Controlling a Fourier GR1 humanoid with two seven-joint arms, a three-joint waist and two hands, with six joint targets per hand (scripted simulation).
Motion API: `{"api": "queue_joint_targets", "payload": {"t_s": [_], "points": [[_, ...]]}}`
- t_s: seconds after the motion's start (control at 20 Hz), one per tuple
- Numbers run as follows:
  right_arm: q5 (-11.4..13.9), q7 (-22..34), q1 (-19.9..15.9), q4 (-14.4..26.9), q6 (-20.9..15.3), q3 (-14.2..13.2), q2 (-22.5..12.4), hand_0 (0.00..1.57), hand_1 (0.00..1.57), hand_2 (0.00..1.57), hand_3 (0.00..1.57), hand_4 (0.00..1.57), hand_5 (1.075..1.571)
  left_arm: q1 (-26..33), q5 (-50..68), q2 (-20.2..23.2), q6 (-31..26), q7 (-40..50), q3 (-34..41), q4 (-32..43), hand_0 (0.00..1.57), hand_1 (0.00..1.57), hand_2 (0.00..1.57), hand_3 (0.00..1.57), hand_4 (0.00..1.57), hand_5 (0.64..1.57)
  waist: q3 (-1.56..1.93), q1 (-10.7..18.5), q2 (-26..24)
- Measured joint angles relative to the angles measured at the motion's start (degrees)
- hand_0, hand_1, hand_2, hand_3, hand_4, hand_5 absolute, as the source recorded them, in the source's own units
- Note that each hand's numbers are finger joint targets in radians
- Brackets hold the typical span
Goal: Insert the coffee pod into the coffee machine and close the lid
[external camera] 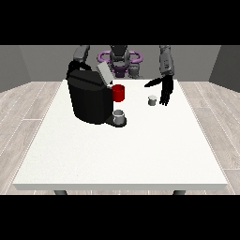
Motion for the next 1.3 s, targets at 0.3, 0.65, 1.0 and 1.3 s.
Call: {"api": "queue_joint_targets", "payload": {"t_s": [0.3,0.65,1.0,1.3], "points": [[0.43,0.42,-1.32,2.04,-0.20,-0.22,-0.43,0.00,0.00,0.00,0.00,0.39,1.571,-2.09,-3.53,0.20,1.77,-0.16,-0.29,5.23,0.70,0.70,0.78,0.49,0.00,1.571,0.00,-0.24,0.05],[-0.26,0.40,-1.59,2.17,0.69,-0.23,-0.63,0.00,0.00,0.00,0.00,0.48,1.571,-3.42,-8.93,2.87,3.47,-3.45,-1.63,10.35,0.61,0.61,0.75,0.48,0.00,1.571,-0.02,-1.48,1.11],[0.00,-0.02,-2.00,2.83,-0.18,0.26,0.03,0.00,0.00,0.00,0.00,0.51,1.571,-5.70,-13.29,2.01,8.70,-5.45,-2.19,13.34,0.77,0.77,0.92,0.69,0.35,1.571,0.00,-1.74,1.18],[-0.77,-0.63,-2.34,3.38,-0.48,-0.24,0.19,0.00,0.00,0.00,0.00,0.51,1.571,-6.77,-16.10,1.22,13.22,-7.40,-2.05,15.73,0.99,0.99,1.09,0.87,0.29,1.571,0.02,-1.81,1.35]]}}
